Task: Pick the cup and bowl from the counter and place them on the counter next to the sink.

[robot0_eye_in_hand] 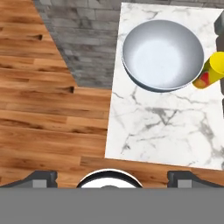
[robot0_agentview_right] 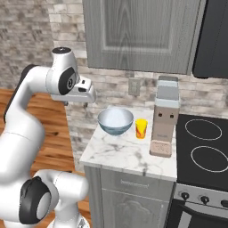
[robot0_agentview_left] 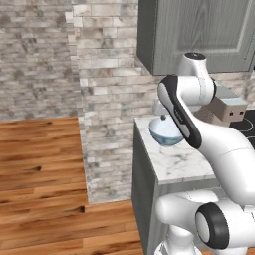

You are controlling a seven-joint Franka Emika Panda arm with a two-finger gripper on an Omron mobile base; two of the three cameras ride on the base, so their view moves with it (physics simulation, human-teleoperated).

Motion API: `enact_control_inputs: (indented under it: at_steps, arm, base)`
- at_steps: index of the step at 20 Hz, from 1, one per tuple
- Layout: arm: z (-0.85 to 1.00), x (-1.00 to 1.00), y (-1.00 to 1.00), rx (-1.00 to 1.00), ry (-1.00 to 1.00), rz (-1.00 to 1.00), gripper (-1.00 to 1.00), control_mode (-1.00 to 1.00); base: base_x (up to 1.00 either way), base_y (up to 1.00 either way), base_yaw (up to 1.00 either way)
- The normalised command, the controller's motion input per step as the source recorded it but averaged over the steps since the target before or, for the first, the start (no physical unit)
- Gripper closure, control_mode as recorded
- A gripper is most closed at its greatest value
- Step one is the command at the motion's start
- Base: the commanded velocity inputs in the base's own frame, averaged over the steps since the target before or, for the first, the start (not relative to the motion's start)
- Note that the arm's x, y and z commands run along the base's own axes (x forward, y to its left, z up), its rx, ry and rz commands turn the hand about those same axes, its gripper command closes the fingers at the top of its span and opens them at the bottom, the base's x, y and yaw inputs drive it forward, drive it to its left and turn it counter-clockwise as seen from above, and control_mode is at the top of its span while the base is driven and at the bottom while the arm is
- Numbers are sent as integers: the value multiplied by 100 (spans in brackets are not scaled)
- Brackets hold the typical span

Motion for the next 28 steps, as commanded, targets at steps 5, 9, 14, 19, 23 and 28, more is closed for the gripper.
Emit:
enact_control_inputs:
  at_steps: [5,9,14,19,23,28]
  arm:
    - [0,0,0,0,0,0,-100,100]
    - [0,0,0,0,0,0,-100,-100]
    - [-14,-4,1,0,1,0,-100,-100]
    - [-48,-9,5,1,0,0,-100,-100]
    - [-43,-1,0,2,-1,0,-100,-100]
    - [-5,27,0,0,-4,0,-100,-100]
  base:
    - [0,0,0]
    - [0,0,0]
    - [0,0,0]
    - [0,0,0]
    - [0,0,0]
    - [0,0,0]
